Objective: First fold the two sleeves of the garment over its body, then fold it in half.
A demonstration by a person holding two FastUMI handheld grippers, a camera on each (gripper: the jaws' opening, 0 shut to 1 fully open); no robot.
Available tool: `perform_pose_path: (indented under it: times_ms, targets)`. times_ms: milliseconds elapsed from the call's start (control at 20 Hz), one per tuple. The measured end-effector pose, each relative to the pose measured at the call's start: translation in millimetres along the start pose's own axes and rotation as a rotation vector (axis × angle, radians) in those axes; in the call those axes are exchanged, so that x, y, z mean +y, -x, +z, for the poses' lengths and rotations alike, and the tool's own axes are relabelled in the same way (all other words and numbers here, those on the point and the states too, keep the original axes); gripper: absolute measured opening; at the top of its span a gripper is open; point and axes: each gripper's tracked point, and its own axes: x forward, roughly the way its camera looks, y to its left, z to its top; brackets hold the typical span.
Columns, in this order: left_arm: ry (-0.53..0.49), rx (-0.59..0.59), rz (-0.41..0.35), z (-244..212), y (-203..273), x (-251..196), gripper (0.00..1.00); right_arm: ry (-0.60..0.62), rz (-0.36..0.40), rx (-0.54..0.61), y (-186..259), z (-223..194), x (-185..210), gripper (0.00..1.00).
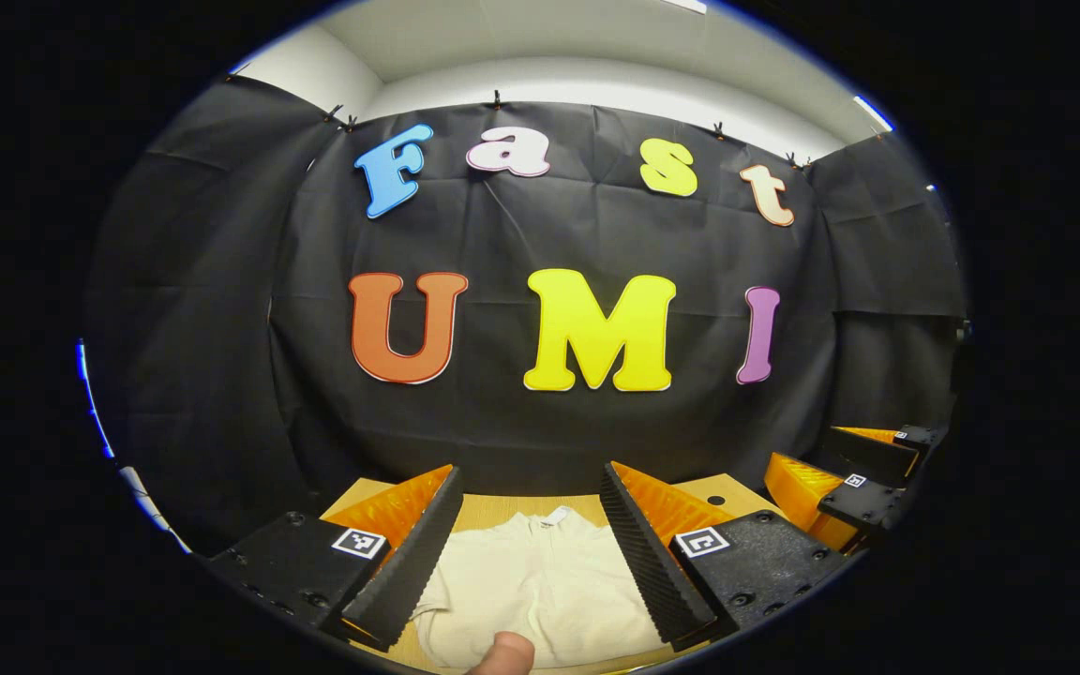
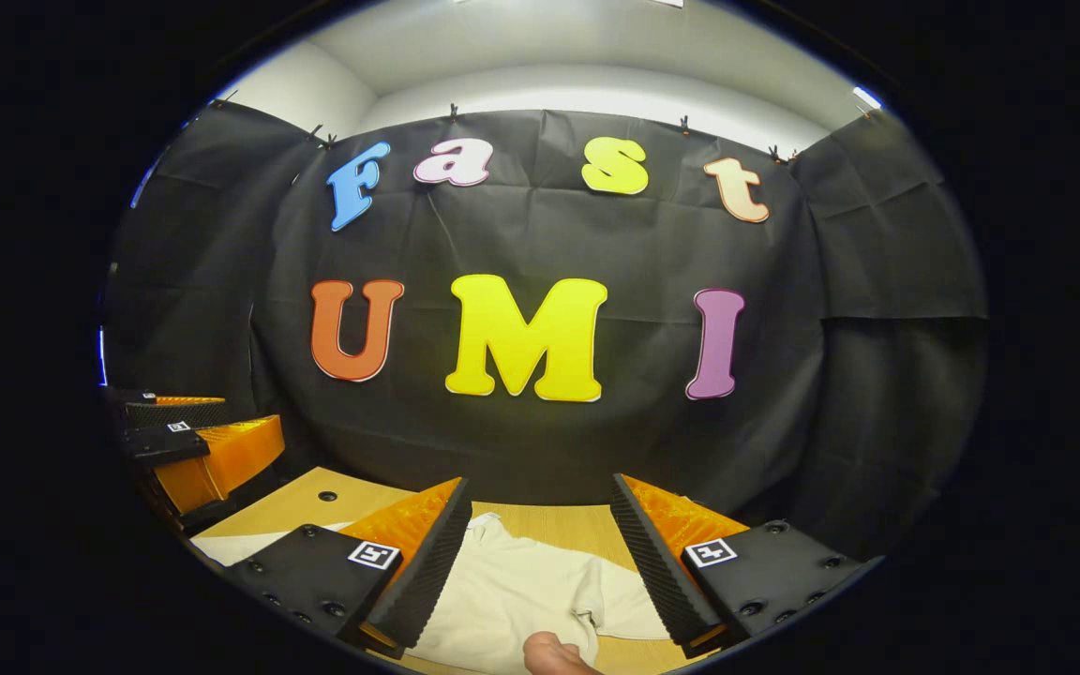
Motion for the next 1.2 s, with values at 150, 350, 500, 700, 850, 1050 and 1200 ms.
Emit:
perform_pose_path:
  times_ms: [150, 350, 500, 700, 850, 1050, 1200]
  targets:
    - [0.005, 0.010, 0.004, -3, -2, 3, 0.96, -0.004, -0.007, 0.009, -2, -3, -3, 0.94]
    - [0.006, 0.017, -0.004, -6, -3, -1, 0.96, -0.019, -0.010, 0.036, -6, -10, -5, 0.94]
    - [0.013, 0.028, -0.033, -10, -5, -11, 0.96, -0.034, -0.034, 0.073, -12, -23, -17, 0.94]
    - [-0.018, 0.037, -0.045, -14, -7, -19, 0.96, -0.079, -0.091, 0.159, -22, -55, -51, 0.94]
    - [0.008, 0.064, -0.059, -24, -10, -31, 0.96, -0.083, -0.192, 0.249, -32, -96, -100, 0.94]
    - [0.020, 0.105, -0.061, -35, -11, -51, 0.96, -0.082, -0.335, 0.420, -36, -172, -176, 0.94]
    - [-0.004, 0.116, -0.038, -38, -14, -57, 0.96, -0.109, -0.407, 0.518, -34, -230, -230, 0.94]
